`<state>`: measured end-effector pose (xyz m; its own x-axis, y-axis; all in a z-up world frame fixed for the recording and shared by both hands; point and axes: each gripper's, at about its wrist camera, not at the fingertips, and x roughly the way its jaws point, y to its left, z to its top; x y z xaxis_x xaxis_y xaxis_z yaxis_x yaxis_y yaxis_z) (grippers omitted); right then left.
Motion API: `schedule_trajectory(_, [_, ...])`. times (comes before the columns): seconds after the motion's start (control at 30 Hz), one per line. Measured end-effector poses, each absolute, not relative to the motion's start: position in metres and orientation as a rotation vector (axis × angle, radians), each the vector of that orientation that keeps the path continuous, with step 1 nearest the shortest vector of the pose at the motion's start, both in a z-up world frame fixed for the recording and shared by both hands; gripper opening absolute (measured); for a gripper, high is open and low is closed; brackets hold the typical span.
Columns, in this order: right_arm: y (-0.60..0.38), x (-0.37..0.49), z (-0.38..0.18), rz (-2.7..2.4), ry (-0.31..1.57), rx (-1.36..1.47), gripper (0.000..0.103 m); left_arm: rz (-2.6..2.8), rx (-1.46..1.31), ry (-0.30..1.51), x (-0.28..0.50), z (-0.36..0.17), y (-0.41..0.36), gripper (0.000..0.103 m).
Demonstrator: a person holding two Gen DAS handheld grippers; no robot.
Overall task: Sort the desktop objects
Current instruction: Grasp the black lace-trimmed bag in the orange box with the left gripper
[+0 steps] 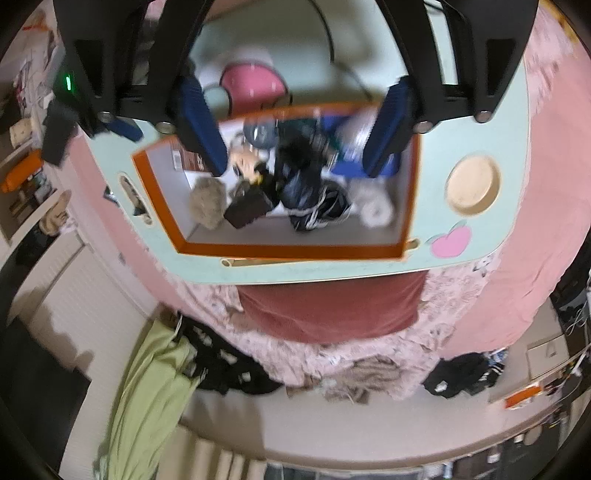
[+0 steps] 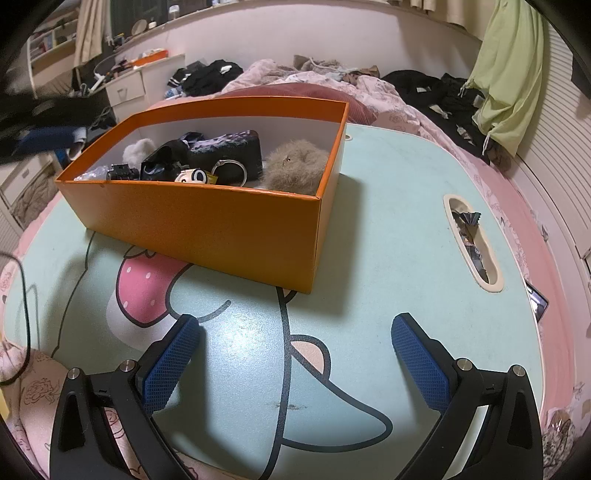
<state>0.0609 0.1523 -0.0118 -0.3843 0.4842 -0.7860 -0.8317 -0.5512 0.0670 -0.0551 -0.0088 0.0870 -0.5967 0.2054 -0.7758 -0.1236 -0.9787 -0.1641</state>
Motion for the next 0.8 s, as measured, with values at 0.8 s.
schedule_trajectory(0.8, [0.152,0.062,-0.011,1.992,0.596,-0.923,0.103,2.581,-1.027,-0.194,-0.023,0.133,0.002,0.019])
